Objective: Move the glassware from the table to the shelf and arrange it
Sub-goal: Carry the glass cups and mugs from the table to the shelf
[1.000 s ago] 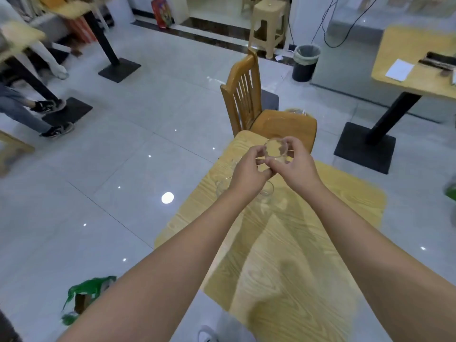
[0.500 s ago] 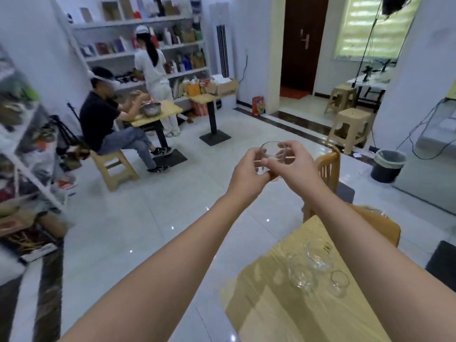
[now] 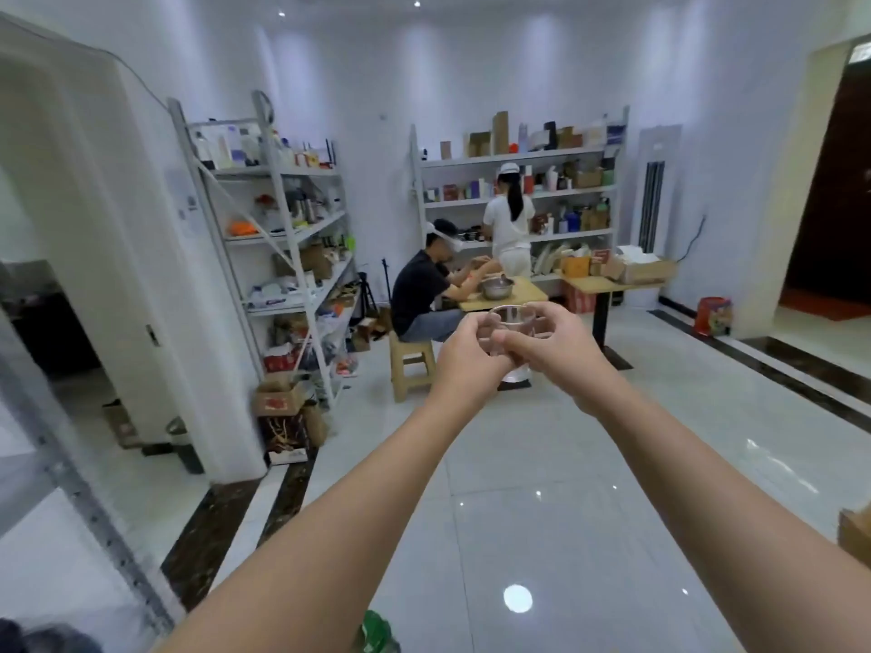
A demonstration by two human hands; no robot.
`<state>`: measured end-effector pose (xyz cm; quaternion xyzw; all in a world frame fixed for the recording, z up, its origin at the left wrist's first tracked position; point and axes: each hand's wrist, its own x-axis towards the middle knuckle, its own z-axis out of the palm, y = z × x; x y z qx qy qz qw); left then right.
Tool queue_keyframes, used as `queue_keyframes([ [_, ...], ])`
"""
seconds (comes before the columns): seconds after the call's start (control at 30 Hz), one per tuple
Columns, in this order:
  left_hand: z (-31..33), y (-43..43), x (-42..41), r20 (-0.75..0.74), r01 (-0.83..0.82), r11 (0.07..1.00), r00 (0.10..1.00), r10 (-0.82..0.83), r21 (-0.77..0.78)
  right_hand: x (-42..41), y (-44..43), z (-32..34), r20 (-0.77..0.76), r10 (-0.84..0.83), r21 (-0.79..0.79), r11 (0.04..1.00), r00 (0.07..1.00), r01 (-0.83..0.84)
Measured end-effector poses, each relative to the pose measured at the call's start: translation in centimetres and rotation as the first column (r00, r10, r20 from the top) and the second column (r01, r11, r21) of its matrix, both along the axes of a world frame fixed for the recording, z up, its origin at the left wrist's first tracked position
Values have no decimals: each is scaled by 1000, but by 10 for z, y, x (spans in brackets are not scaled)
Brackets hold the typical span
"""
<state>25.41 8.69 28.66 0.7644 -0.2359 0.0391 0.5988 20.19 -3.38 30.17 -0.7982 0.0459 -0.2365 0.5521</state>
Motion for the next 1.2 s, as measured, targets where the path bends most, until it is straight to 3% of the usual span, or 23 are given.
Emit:
queue_keyframes([
  [0.27,2,132,-3,-46,-308,951,950,308,9,41,124,1,-15,296,-24,955,955,-296],
  [0.67,17,343,-45,-30,-642,767,767,641,0,40,337,17,-15,604,-52,796,797,-604],
  [0.9,23,455,-70,22,-730,683,682,731,-18,32,456,22,9,733,-39,680,680,-732],
  [1.03,1,504,-79,-51,-785,617,620,783,-52,32,513,3,-47,778,-51,624,626,-780],
  [1.2,-18,553,-82,-11,-851,525,525,851,-19,43,575,-14,-88,828,-47,551,553,-833],
])
